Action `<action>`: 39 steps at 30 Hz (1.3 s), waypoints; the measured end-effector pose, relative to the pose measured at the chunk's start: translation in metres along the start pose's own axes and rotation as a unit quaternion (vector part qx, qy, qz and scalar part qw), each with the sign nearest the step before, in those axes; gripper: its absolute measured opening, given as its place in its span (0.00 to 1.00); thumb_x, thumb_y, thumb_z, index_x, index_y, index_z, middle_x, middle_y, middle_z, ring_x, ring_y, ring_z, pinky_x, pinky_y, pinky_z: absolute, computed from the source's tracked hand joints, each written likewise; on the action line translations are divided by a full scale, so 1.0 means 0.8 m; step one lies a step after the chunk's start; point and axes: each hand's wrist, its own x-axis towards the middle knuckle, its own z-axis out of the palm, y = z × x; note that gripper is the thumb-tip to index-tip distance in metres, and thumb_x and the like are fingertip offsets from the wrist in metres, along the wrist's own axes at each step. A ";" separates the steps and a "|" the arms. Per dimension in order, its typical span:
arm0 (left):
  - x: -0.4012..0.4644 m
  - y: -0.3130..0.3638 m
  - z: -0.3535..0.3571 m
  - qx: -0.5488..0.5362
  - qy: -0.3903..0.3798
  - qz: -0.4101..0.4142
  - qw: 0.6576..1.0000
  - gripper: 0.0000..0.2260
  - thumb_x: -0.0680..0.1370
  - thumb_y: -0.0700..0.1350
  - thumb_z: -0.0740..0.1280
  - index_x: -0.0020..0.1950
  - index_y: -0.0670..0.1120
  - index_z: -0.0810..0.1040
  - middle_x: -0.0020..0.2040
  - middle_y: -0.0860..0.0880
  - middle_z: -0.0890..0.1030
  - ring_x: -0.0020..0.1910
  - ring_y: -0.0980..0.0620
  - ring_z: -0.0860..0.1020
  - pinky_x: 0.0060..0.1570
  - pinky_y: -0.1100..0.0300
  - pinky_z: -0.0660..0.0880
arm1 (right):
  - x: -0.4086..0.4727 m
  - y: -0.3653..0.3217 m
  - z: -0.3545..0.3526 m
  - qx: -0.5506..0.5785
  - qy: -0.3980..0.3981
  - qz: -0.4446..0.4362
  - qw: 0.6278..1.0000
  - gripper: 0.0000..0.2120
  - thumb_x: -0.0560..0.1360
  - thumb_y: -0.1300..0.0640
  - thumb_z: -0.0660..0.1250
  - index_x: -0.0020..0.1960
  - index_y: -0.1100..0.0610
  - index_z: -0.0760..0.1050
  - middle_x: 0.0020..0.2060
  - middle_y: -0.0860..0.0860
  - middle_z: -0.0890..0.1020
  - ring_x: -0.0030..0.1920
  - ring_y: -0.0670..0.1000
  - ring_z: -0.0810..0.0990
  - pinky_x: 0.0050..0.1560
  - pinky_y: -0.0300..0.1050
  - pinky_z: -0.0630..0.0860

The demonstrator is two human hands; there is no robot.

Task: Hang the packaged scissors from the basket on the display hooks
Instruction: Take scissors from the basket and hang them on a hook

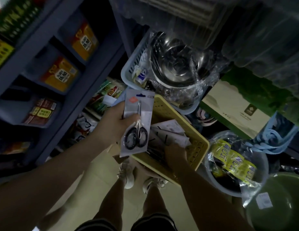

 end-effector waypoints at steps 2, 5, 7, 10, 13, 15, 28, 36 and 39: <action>-0.002 -0.004 -0.014 0.032 0.013 0.019 0.999 0.13 0.75 0.42 0.64 0.59 0.44 0.74 0.49 0.51 0.81 0.46 0.64 0.76 0.50 0.66 0.73 | -0.010 -0.007 -0.015 0.018 0.006 0.006 1.000 0.12 0.79 0.56 0.57 0.58 0.57 0.75 0.56 0.56 0.79 0.53 0.53 0.79 0.53 0.45 0.77; -0.012 -0.002 -0.031 0.059 0.022 0.023 0.998 0.16 0.76 0.48 0.61 0.59 0.41 0.73 0.47 0.37 0.79 0.43 0.52 0.74 0.48 0.55 0.70 | -0.051 -0.017 -0.062 0.193 0.005 0.014 0.981 0.12 0.80 0.56 0.56 0.59 0.57 0.74 0.54 0.56 0.80 0.54 0.56 0.79 0.56 0.48 0.76; -0.020 0.009 -0.037 0.074 0.043 0.020 0.996 0.12 0.78 0.47 0.60 0.51 0.38 0.72 0.36 0.40 0.74 0.35 0.55 0.70 0.42 0.59 0.66 | -0.096 -0.024 -0.100 0.329 0.061 0.028 0.942 0.11 0.80 0.55 0.57 0.59 0.55 0.73 0.50 0.54 0.80 0.48 0.52 0.80 0.50 0.38 0.77; -0.033 0.040 -0.041 0.095 0.046 0.051 0.993 0.11 0.80 0.44 0.57 0.57 0.39 0.71 0.42 0.42 0.77 0.39 0.49 0.74 0.41 0.55 0.69 | -0.169 -0.050 -0.162 0.387 0.176 -0.018 0.905 0.14 0.80 0.52 0.57 0.60 0.58 0.72 0.47 0.60 0.82 0.43 0.57 0.82 0.46 0.48 0.79; -0.043 0.085 -0.049 0.089 -0.004 0.104 0.991 0.16 0.80 0.46 0.55 0.68 0.45 0.66 0.59 0.43 0.77 0.54 0.46 0.75 0.53 0.53 0.72 | -0.214 -0.094 -0.217 0.360 0.257 -0.077 0.894 0.23 0.81 0.53 0.54 0.75 0.48 0.56 0.48 0.66 0.80 0.45 0.66 0.78 0.44 0.59 0.76; -0.052 0.121 -0.056 0.061 -0.014 0.129 0.990 0.16 0.80 0.46 0.54 0.66 0.43 0.66 0.58 0.42 0.76 0.54 0.47 0.74 0.50 0.58 0.67 | -0.231 -0.128 -0.240 0.283 0.314 -0.103 0.901 0.26 0.81 0.58 0.52 0.76 0.44 0.49 0.50 0.62 0.79 0.48 0.63 0.76 0.46 0.55 0.74; -0.098 0.272 -0.134 -0.080 -0.085 0.320 0.940 0.09 0.75 0.38 0.65 0.49 0.52 0.78 0.46 0.57 0.82 0.45 0.63 0.80 0.51 0.60 0.76 | -0.329 -0.243 -0.308 0.046 0.495 -0.078 0.864 0.37 0.74 0.50 0.59 0.77 0.57 0.45 0.75 0.59 0.57 0.71 0.61 0.59 0.70 0.53 0.59; -0.087 0.369 -0.150 -0.112 -0.096 0.374 0.916 0.14 0.71 0.38 0.70 0.54 0.48 0.75 0.52 0.50 0.82 0.51 0.55 0.81 0.53 0.54 0.76 | -0.390 -0.236 -0.436 0.643 0.365 -0.179 0.649 0.05 0.76 0.62 0.65 0.52 0.59 0.75 0.36 0.50 0.85 0.32 0.46 0.84 0.30 0.36 0.79; -0.083 0.422 -0.148 -0.154 -0.071 0.379 0.910 0.13 0.73 0.41 0.68 0.57 0.47 0.73 0.54 0.50 0.82 0.54 0.52 0.80 0.53 0.55 0.76 | -0.385 -0.237 -0.493 0.653 0.387 -0.205 0.618 0.09 0.74 0.62 0.67 0.53 0.64 0.77 0.35 0.54 0.86 0.33 0.51 0.85 0.33 0.42 0.81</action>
